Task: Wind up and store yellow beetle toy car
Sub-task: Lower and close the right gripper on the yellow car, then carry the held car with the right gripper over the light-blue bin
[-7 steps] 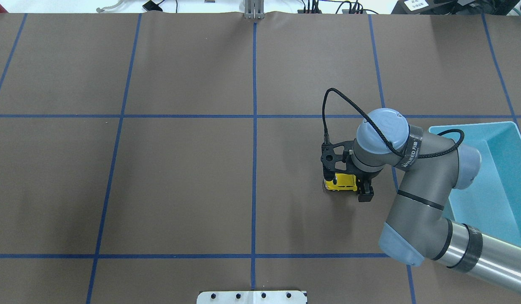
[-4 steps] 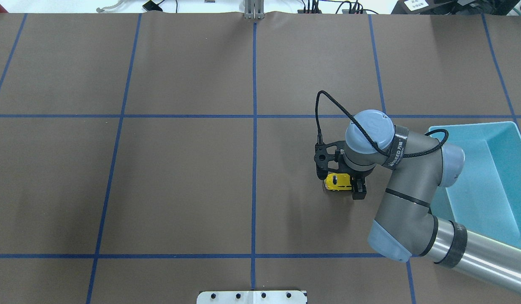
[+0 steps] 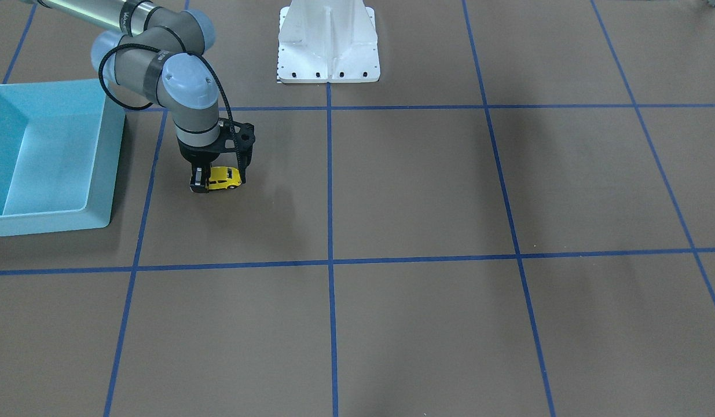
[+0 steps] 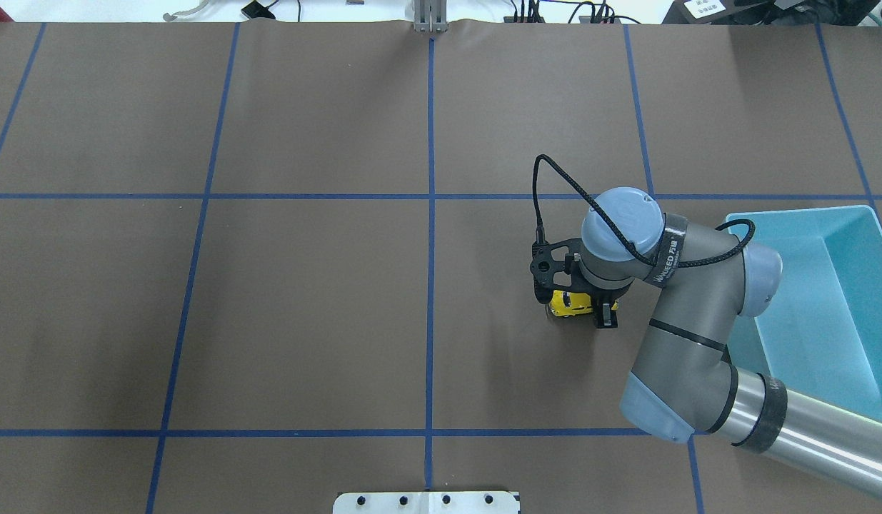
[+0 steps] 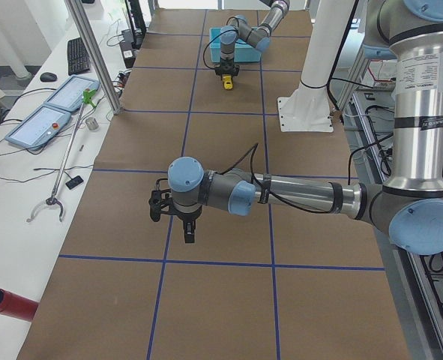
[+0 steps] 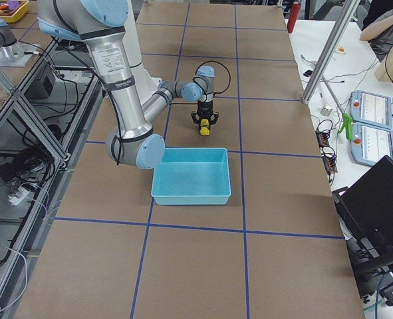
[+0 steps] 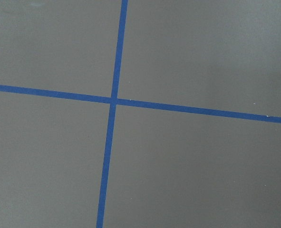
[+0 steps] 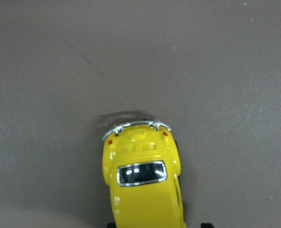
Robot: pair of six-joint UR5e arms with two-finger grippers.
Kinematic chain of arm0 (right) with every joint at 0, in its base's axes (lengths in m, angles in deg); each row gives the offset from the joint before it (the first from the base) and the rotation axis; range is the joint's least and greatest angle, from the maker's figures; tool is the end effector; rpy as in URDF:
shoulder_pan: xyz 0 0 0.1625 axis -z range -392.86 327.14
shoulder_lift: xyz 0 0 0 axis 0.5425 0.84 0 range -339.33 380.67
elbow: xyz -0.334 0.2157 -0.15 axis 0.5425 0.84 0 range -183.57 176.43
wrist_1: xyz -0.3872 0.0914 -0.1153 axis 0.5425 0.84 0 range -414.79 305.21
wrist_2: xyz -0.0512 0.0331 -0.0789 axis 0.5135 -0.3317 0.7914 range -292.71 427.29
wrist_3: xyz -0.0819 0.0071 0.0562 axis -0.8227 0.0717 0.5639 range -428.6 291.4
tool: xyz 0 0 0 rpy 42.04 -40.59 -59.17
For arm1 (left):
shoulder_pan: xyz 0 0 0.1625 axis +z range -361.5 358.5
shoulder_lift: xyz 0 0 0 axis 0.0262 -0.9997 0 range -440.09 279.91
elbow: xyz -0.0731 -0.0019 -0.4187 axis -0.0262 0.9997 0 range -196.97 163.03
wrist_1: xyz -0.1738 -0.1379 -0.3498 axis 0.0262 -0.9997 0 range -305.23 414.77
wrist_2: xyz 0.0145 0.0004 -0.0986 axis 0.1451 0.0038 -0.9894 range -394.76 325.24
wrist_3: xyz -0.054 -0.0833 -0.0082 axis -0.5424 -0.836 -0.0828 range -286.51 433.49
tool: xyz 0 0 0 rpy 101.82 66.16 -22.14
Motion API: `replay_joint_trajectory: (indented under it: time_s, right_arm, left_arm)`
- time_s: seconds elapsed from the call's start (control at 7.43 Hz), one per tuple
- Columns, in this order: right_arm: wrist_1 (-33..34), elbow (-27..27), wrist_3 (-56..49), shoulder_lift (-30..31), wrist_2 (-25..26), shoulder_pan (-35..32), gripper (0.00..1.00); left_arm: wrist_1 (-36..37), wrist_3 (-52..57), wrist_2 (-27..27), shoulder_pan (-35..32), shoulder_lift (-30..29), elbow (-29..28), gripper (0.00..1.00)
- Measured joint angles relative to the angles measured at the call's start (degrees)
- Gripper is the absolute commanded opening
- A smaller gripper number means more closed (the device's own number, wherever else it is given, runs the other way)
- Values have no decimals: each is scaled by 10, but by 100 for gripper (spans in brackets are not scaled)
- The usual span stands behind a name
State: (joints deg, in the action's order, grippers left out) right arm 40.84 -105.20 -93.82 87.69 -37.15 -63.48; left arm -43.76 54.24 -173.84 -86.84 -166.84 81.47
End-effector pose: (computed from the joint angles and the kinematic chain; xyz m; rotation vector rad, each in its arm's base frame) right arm -0.4805 -0.4105 0.3671 0.4509 -0.4231 -1.4980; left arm -0.0189 -0.4818 0.5911 0.0433 0.8807 -0.1353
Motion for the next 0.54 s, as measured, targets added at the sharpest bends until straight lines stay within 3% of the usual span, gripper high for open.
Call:
replay_joint_trajectory:
  time_s: [0.54]
  right_arm:
    - [1,-26,-11,3,-11,-36,0]
  left_arm:
    - [0,0,0,0,0,0,99]
